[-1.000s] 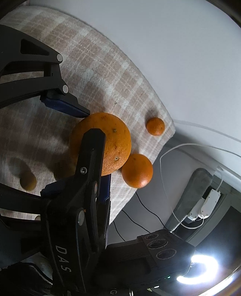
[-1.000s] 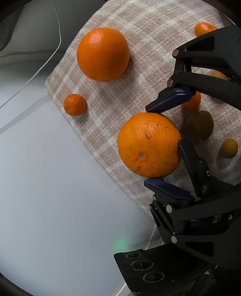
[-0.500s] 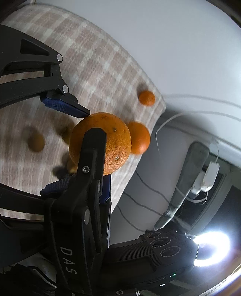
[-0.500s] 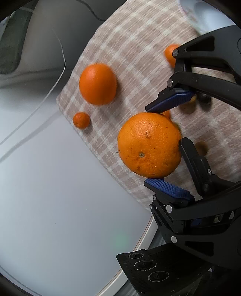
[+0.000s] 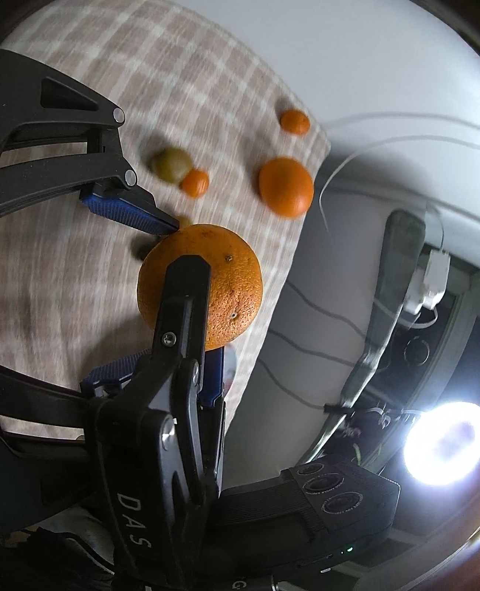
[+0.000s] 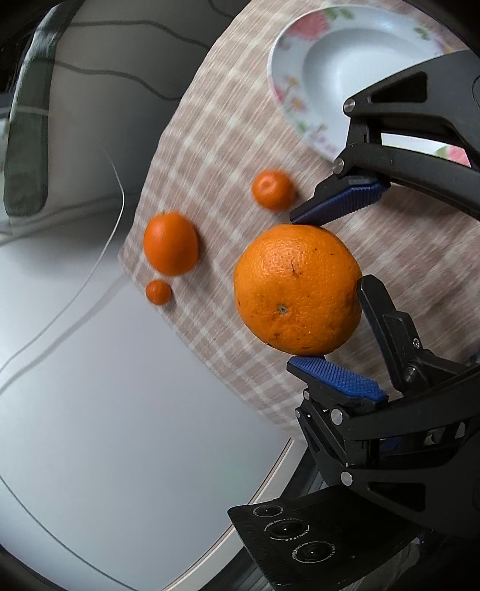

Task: Organize fruits
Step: 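Carry the large orange over the white plate and lower it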

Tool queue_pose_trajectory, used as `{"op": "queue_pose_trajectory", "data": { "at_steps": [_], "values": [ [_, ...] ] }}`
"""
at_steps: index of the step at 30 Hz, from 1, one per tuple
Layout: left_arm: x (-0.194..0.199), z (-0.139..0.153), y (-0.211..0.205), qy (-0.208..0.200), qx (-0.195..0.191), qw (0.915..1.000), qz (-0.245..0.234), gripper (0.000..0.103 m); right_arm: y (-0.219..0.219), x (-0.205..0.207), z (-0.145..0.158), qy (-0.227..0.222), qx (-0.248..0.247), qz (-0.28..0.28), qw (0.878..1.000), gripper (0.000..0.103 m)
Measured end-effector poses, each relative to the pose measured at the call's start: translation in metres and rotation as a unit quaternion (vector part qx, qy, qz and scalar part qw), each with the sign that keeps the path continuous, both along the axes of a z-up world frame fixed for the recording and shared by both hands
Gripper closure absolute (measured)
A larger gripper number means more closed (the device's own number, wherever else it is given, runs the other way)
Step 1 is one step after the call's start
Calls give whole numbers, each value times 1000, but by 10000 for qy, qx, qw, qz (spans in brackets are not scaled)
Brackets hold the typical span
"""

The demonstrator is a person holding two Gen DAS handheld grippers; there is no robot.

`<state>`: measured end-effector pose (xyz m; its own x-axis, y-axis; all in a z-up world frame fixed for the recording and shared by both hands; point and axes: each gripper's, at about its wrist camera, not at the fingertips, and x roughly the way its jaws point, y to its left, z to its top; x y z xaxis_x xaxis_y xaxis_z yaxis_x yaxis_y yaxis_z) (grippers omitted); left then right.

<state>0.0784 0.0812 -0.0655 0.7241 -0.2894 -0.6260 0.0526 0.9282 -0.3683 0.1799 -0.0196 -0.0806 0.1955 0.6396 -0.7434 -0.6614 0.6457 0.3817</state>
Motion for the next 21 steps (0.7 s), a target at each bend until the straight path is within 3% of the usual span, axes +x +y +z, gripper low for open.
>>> {"op": "queue_pose_trajectory", "data": {
  "at_steps": [21],
  "values": [
    [10,-13,-113,300,225,9926,-1158,43,-132,-5,-12,94,-137,-960,9952,28]
  ]
}}
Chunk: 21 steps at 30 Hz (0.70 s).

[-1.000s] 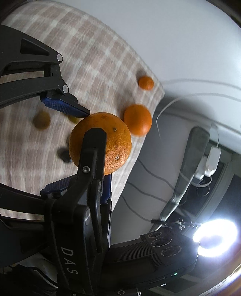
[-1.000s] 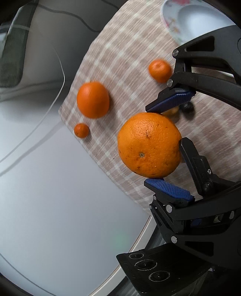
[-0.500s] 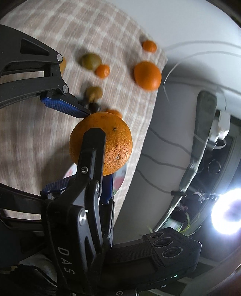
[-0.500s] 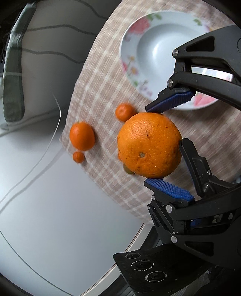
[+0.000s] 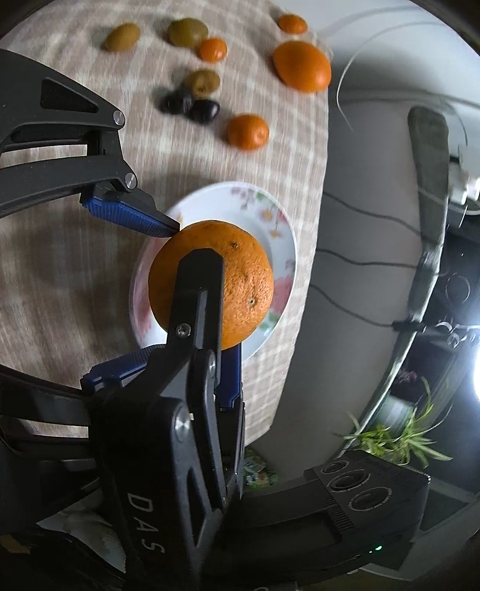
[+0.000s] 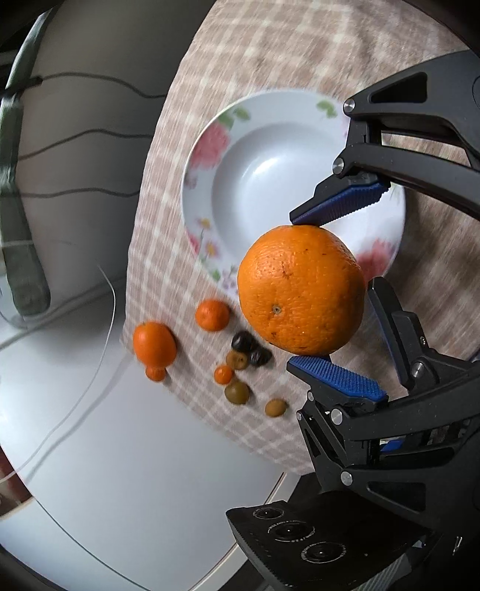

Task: Organize fruits
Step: 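Carry the large orange over the white plate and lower it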

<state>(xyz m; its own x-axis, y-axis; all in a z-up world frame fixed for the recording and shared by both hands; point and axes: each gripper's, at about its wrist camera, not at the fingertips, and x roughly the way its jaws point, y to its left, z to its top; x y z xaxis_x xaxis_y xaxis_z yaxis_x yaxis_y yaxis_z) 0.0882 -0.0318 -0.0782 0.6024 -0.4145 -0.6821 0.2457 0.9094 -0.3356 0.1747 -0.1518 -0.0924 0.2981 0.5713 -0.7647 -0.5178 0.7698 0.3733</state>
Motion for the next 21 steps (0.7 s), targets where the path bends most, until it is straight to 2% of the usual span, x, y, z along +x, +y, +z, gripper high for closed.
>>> {"op": "queue_pose_trajectory", "data": {
  "at_steps": [12,21],
  "values": [
    [6,-8,-21,141,142,9995,-246,46,-27,3,-9,145,-9,-190,9997,28],
    [5,-11,-25,148,187,9993,-278,46,-31,5,-17,241,-35,-254,9994,28]
  ]
}}
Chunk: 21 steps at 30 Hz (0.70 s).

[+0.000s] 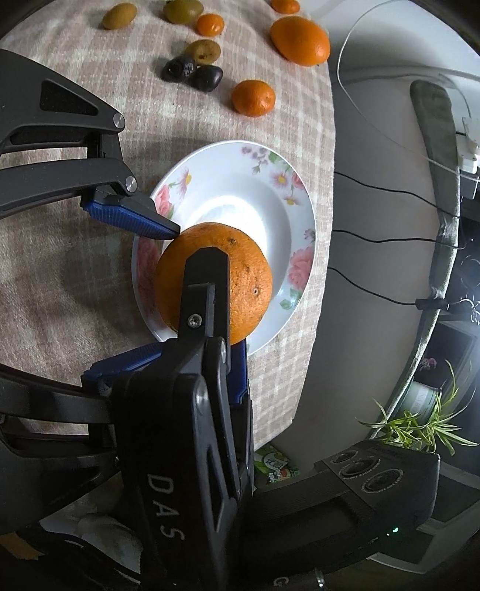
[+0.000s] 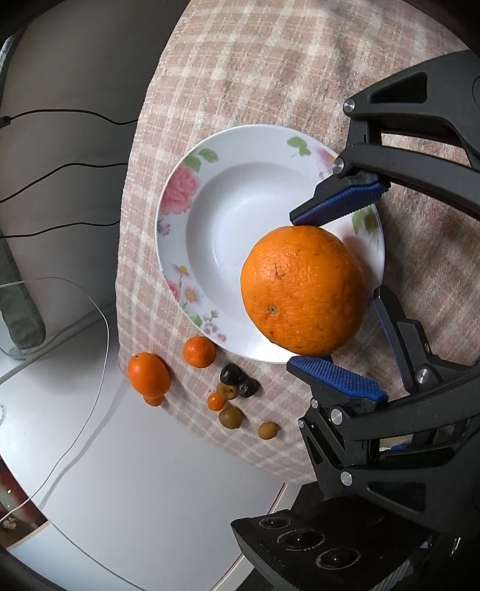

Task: Organize fruits
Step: 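Carry the large orange over the white plate and lower it, then open the right tool to release the orange in the plate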

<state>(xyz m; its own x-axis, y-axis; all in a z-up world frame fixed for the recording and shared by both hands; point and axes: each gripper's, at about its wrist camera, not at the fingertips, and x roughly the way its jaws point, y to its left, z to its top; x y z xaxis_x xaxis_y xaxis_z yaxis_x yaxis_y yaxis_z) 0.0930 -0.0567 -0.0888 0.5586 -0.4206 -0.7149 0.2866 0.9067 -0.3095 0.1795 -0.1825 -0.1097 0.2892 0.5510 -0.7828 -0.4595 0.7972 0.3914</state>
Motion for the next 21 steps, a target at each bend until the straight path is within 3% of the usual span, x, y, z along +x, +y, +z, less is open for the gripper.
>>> {"op": "queue_pose_trajectory", "data": {
  "at_steps": [6,13,21],
  "values": [
    [0,3,1,-70,28,10000,35,46,-4,1,0,-54,33,-64,10000,28],
    [-4,10,7,-198,24,9997,156,46,-13,0,26,-579,-96,-298,9978,28],
    [-10,9,23,-238,51,9992,319,46,-21,-4,30,-683,-126,-431,9967,27]
  ]
}}
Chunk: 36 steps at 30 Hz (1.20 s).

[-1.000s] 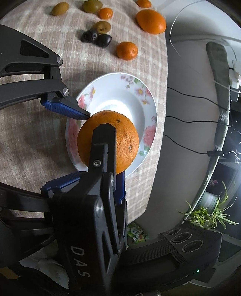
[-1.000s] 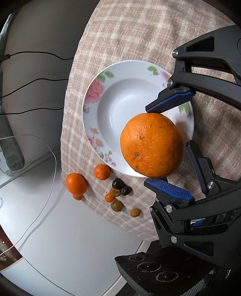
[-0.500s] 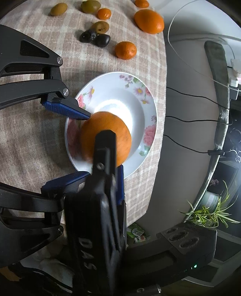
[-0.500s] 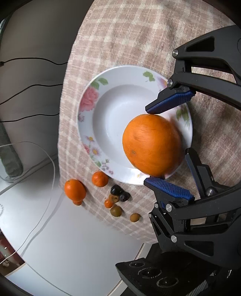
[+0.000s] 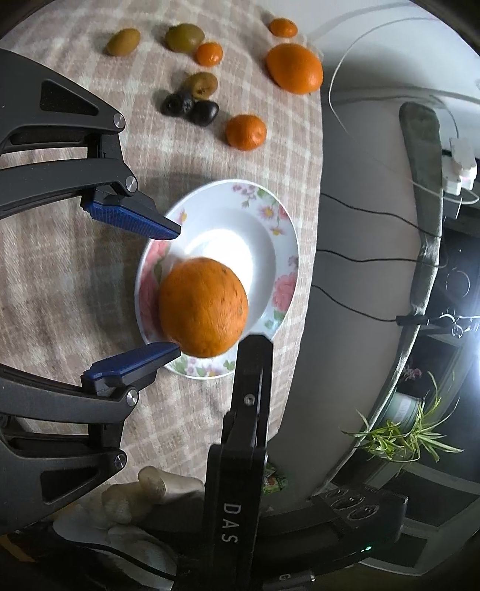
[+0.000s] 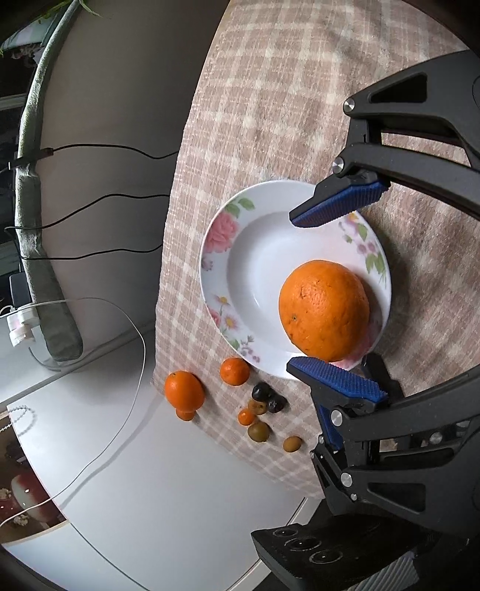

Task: Organize fruits
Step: 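Open the right tool to release the orange in the plate, then move the right tool toward a small tangerine while the left tool approaches a brown kiwi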

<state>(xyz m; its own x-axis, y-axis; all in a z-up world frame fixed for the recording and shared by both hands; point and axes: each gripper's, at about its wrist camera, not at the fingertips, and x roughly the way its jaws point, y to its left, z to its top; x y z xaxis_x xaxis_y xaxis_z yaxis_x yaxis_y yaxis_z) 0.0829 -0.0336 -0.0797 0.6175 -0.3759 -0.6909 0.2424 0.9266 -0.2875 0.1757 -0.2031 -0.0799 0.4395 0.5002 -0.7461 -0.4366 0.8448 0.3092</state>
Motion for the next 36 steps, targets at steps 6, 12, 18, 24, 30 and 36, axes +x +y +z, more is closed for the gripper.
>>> {"op": "queue_pose_trajectory", "data": {
  "at_steps": [6,12,18,24,30,36],
  "values": [
    [-4,2,11,-62,-62,9999,119,46,-2,-4,2,-75,22,-19,10000,25],
    [-7,3,20,-120,-97,9996,215,46,2,-6,6,-206,-3,-28,9998,25],
    [-13,2,33,-106,-72,9993,341,46,8,-8,12,-391,-53,14,9992,25],
    [-21,-2,58,-80,-4,9982,595,46,19,-11,18,-609,-166,175,9979,25],
    [-29,-5,89,-66,64,9954,949,46,40,-10,22,-737,-376,503,9953,25],
    [-36,-7,122,-61,113,9910,1330,46,65,-2,23,-721,-503,789,9930,25]
  ]
}}
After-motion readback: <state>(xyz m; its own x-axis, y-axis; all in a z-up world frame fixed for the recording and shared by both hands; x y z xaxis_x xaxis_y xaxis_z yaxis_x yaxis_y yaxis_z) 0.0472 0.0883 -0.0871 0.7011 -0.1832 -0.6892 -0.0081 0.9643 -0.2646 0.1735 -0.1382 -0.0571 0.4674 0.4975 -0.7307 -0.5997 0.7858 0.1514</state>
